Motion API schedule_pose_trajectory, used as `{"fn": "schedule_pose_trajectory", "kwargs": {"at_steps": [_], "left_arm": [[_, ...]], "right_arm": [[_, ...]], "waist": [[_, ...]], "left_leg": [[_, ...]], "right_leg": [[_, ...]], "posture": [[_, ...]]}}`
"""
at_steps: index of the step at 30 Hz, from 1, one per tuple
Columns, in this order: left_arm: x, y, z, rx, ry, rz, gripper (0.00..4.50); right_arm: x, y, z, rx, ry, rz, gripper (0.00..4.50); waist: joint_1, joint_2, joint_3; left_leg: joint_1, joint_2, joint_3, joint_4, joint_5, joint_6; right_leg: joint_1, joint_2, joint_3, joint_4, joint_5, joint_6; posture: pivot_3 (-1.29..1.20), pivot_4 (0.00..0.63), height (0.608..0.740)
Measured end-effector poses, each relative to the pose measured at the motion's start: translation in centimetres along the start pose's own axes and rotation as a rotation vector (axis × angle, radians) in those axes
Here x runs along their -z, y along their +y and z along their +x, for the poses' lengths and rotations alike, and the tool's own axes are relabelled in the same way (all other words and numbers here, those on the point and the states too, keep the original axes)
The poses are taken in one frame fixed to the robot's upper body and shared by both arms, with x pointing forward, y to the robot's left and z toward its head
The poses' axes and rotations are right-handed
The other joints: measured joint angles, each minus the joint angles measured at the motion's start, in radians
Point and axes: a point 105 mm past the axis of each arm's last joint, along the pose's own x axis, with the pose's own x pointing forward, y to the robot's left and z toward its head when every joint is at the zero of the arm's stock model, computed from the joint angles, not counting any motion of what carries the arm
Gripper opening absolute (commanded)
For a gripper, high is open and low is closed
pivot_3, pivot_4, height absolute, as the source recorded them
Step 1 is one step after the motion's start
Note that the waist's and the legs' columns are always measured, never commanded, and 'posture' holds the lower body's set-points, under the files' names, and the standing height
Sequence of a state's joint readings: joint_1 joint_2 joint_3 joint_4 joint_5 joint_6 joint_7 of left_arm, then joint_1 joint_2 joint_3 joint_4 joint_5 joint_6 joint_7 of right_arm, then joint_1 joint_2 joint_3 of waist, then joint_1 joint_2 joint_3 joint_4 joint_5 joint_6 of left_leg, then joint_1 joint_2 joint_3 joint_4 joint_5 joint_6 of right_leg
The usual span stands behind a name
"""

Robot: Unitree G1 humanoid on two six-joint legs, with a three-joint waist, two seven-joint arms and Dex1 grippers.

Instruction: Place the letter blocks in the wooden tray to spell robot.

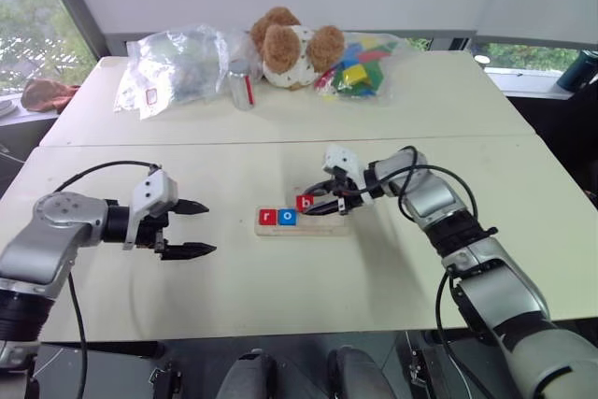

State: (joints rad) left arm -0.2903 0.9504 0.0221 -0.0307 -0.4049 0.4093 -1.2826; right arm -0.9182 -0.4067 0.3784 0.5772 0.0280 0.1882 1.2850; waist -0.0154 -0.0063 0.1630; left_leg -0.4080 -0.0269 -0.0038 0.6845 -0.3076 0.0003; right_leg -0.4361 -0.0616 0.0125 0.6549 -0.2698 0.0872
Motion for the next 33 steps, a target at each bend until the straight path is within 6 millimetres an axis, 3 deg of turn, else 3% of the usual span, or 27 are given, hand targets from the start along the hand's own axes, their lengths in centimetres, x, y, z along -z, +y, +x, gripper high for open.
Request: {"fn": "schedule_pose_trajectory", "kwargs": {"at_steps": [33], "left_arm": [[0.12,-0.17,0.57,-0.037,-0.030,-0.014,4.50]], "right_arm": [[0.84,0.96,0.76,-0.045,0.024,-0.012,1.17]], "waist": [[-0.004,0.000,0.000]], "left_leg": [[0.000,0.001,0.000,0.000,0.001,-0.002]], "right_leg": [[-0.003,0.000,-0.001,0.008,0.000,0.000]], "posture": [[0.00,0.150,0.740]]}}
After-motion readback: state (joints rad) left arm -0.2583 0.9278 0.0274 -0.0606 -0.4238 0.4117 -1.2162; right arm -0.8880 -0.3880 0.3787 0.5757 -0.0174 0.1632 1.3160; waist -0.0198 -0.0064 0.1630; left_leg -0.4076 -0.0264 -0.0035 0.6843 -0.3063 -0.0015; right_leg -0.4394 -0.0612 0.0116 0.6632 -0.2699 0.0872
